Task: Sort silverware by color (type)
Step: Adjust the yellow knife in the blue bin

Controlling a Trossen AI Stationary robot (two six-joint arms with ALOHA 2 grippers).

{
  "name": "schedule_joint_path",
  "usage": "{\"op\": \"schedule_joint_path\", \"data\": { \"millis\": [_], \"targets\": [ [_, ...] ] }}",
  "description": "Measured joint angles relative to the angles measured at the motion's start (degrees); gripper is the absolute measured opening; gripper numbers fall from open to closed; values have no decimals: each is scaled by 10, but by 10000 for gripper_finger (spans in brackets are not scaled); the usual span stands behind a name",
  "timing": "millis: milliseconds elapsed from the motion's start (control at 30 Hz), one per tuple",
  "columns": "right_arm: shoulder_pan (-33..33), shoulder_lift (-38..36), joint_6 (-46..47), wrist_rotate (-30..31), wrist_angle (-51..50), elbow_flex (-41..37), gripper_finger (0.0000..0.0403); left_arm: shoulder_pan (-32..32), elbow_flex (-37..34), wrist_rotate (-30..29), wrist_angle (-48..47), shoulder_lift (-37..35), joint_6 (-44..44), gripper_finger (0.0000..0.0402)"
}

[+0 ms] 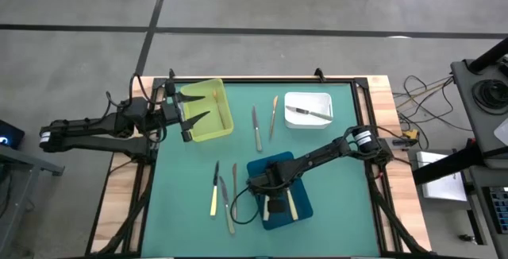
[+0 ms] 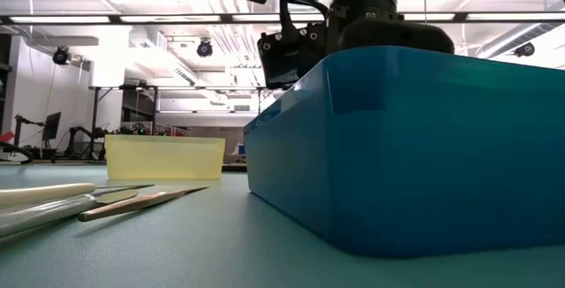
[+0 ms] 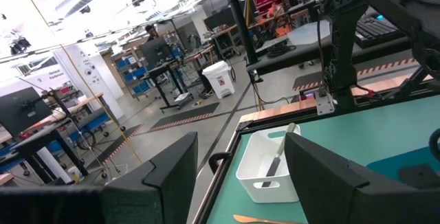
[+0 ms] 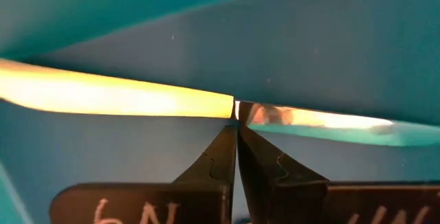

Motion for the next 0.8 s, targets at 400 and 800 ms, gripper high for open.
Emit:
{"op": "schedule_joint_path", "data": {
  "millis": [400,800],
  "targets": [
    [-1,1,-25,28,7,0,9,0,0,0,0,0,0,200],
    [-1,-3,-41,44,-24,11,9,0,0,0,-2,0,0,200]
  ]
}}
